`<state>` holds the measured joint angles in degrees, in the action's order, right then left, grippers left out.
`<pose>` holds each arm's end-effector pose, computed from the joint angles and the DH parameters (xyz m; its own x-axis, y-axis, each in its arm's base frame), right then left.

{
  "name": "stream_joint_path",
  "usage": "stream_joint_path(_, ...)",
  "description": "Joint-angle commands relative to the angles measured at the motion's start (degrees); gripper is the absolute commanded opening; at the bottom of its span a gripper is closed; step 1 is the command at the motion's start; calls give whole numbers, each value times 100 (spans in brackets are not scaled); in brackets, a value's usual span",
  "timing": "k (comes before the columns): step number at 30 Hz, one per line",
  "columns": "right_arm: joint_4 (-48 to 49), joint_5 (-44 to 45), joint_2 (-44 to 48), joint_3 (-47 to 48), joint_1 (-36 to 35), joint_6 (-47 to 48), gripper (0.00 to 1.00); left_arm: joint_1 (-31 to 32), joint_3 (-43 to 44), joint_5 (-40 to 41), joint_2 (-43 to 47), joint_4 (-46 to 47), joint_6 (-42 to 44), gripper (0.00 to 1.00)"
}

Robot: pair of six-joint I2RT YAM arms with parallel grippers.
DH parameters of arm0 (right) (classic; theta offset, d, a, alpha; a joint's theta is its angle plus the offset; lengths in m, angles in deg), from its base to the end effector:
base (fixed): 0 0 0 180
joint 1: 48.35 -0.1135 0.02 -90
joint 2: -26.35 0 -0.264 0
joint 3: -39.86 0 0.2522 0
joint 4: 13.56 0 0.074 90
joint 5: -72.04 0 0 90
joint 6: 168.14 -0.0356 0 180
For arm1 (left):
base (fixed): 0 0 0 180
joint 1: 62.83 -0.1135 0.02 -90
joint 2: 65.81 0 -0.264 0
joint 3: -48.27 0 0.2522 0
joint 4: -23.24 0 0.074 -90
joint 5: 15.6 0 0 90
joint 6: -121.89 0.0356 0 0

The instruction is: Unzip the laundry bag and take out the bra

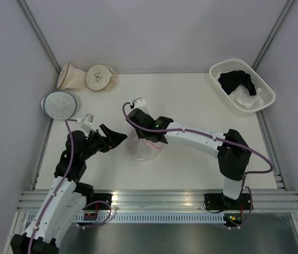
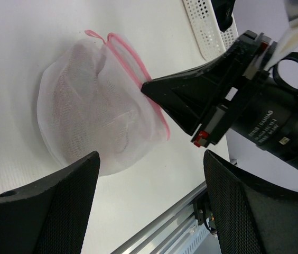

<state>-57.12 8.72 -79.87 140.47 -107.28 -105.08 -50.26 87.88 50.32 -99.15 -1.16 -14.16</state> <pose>0.2273 0.3463 0.2623 -0.6262 -0.2549 -0.7368 -0.3703 0.9289 -0.0067 0.1446 -0.0471 0.2530 -0.6263 -0.5338 -0.5682 0.1819 0.6086 -0.7723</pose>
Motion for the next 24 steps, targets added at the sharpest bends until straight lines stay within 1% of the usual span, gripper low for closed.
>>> stream_joint_path(1, 106, -31, 636, -98, -39, 119, 0, -10, 26, 8, -23, 96, -142, 83)
stream_joint_path(4, 150, -119, 917, -247, -30, 163, 1, -10, 26, -53, -93, 132, -151, 83)
stream_joint_path(10, 229, -110, 1235, -546, -21, 207, 11, -10, 26, -124, -181, 281, -230, 82)
stream_joint_path(12, 194, -75, 1200, -572, -30, 207, 6, -10, 34, -141, -208, 307, -247, 82)
stream_joint_path(13, 177, -75, 1147, -573, -21, 198, 7, -10, 35, -150, -216, 307, -247, 82)
stream_joint_path(15, 168, -101, 1112, -581, -21, 189, 12, -10, 34, -168, -199, 307, -247, 82)
stream_joint_path(17, 194, -93, 1077, -634, -21, 180, 20, -10, 35, -168, -190, 299, -256, 82)
stream_joint_path(18, 203, -84, 1068, -643, -21, 189, 21, -10, 26, -176, -173, 290, -256, 82)
stream_joint_path(20, 177, -14, 1033, -687, -13, 163, 14, -10, 35, -159, -173, 299, -256, 82)
stream_joint_path(22, 133, 39, 1032, -696, -13, 145, 1, -10, 34, -168, -155, 281, -265, 82)
stream_joint_path(24, 133, 118, 1067, -748, -13, 127, 0, -10, 26, -159, -155, 281, -274, 82)
